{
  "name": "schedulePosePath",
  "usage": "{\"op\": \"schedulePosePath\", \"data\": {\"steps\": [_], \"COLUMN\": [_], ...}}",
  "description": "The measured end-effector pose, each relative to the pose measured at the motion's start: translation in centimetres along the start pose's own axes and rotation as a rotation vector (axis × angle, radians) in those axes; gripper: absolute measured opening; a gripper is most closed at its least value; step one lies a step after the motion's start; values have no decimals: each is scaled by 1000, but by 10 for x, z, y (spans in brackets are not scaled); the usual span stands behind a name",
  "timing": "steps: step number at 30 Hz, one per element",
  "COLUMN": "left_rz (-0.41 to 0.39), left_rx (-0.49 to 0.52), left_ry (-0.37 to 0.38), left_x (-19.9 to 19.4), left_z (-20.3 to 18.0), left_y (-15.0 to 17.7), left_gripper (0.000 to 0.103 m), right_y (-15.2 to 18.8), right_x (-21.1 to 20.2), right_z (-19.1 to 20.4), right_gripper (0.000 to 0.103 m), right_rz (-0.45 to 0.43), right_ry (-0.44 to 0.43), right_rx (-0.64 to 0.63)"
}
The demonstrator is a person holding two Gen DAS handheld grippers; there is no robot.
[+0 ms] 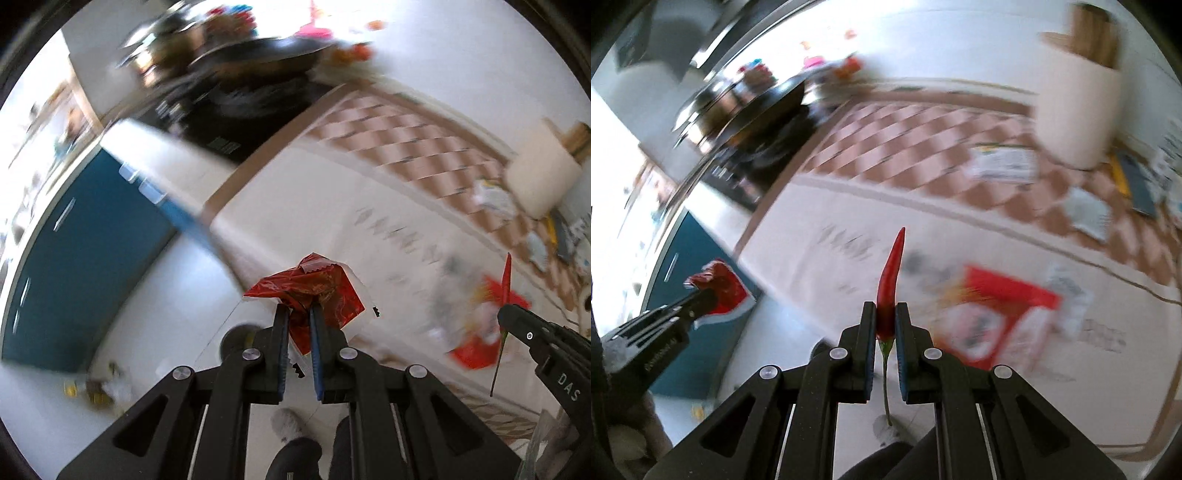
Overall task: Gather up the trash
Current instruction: 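Grasp the red snack bag with the left tool while the right tool grasps the red chili, then lower snack bag and chili over the floor bin and open both tools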
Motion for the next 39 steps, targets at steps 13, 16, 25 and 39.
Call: {"op": "schedulePosePath", "data": {"steps": [13, 16, 25, 39], "left_rz": [310, 373, 549, 697], "left_rx": [-172, -196, -284, -309], "left_ry": [-80, -67, 91, 224], "left_x": [194, 245, 391, 487], "left_z": [121, 129, 142, 126], "left_y": [111, 134, 198, 224], "left_gripper": [8, 8, 8, 14], "right_y": [125, 159, 230, 286], "right_x": [214, 270, 429, 568], "right_z": [122, 126, 97, 67], "right_gripper": [10, 10, 10, 10], "right_rz": [338, 398, 510, 610], "right_ry": [-104, -98, -70, -69], "right_rx": [-168, -185, -163, -216]}}
Point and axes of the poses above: each gripper's, at about its wrist camera, not at the fingertips, and x roughly the way its jaws point, z to its left, y to its underside, the point moved 3 cm from there along x, roughly the way its jaws point, and after that the axes turned 12 degrees about -y, right-handed, at the moved point
